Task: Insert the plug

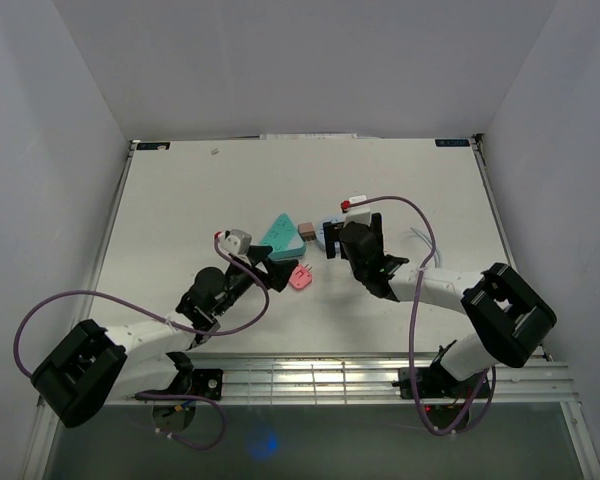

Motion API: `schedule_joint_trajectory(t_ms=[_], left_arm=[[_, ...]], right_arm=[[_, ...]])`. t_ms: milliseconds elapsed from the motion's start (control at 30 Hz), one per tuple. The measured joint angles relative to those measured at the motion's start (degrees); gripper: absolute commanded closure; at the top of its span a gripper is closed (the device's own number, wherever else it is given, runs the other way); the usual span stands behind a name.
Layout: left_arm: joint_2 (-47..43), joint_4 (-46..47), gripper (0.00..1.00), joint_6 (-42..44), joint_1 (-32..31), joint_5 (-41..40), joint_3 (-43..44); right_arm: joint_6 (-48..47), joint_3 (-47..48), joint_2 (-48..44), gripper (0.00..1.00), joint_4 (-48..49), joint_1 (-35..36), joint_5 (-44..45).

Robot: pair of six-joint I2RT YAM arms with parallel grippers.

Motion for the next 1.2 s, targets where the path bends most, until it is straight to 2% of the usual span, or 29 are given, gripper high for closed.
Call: schedule_joint_trajectory(t_ms=[300,567,900,1200], left_arm=[[4.11,-8.2,0.02,-3.3,0.11,-5.27,5.68],[8.39,-17.59,0.02,-7.15,2.62,-7.32,11.08],[14.38,-22.4,0.02,-13.99,14.99,-2.54,11.89],[18.36,-23.1,0.02,-16.04,16.04,2.05,12.66]], right_arm=[[2.95,-7.17,-4.81,0.06,-1.01,0.0,-0.87],[5.75,-7.54,-5.44,0.04,-1.51,0.0,-0.79],[5.66,-10.27,-5.33,0.0,2.56,0.07,-5.97],[5.31,-11.21,-5.49,0.0,6.8,0.76,-9.01]])
